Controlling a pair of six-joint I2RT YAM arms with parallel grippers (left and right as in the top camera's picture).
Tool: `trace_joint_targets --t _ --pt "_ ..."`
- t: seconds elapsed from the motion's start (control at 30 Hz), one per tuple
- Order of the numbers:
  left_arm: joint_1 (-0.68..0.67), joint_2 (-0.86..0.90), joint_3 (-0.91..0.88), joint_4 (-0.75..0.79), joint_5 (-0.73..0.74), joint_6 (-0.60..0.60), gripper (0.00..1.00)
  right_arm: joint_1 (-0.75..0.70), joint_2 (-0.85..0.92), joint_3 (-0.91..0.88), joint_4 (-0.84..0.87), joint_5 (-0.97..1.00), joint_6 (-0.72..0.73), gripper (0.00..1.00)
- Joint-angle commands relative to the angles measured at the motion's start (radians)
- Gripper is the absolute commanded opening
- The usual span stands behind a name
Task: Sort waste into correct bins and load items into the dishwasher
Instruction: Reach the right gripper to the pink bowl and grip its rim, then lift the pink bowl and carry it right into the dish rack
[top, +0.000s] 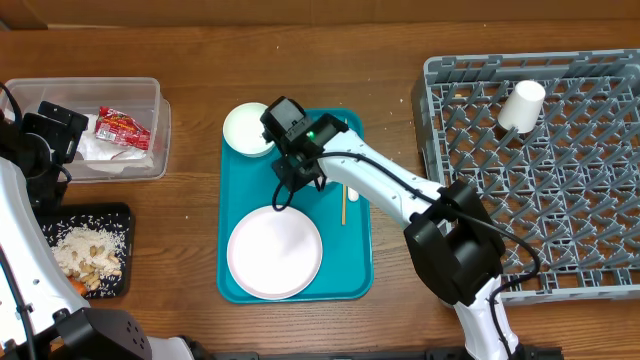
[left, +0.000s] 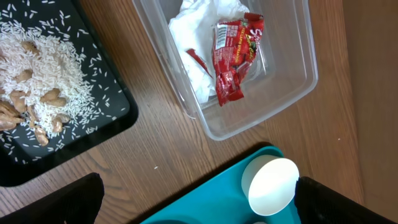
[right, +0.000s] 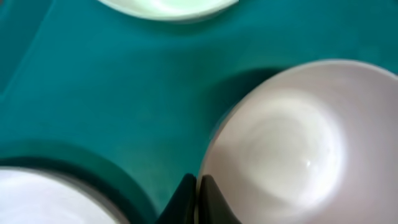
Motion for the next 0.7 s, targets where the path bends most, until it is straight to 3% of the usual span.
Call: trace_joint_targets --t 0.0,0.13,0.3,0.5,0.67 --pt "-0.002 -0.005 0.01 0.001 0.004 0.023 1.0 -0.003 -0.023 0.154 -0.094 -0.014 0.023 0.04" --pt "-0.002 -0.005 0.01 0.0 0.004 0.023 1.0 -0.021 -0.025 0.362 -0.28 0.029 0.086 0.04" --pt "-0.002 -0.005 0.009 0.001 0.004 0.023 1.0 -0.126 -0.056 0.568 -0.485 0.113 0.285 0.04" --pt "-0.002 -0.005 0.01 0.001 0.004 0.023 1.0 -0.391 -0.167 0.584 -0.549 0.059 0.36 0.04" --pt "-0.002 -0.005 0.01 0.001 0.004 0.023 1.0 -0.71 -0.245 0.584 -0.603 -0.18 0.327 0.04"
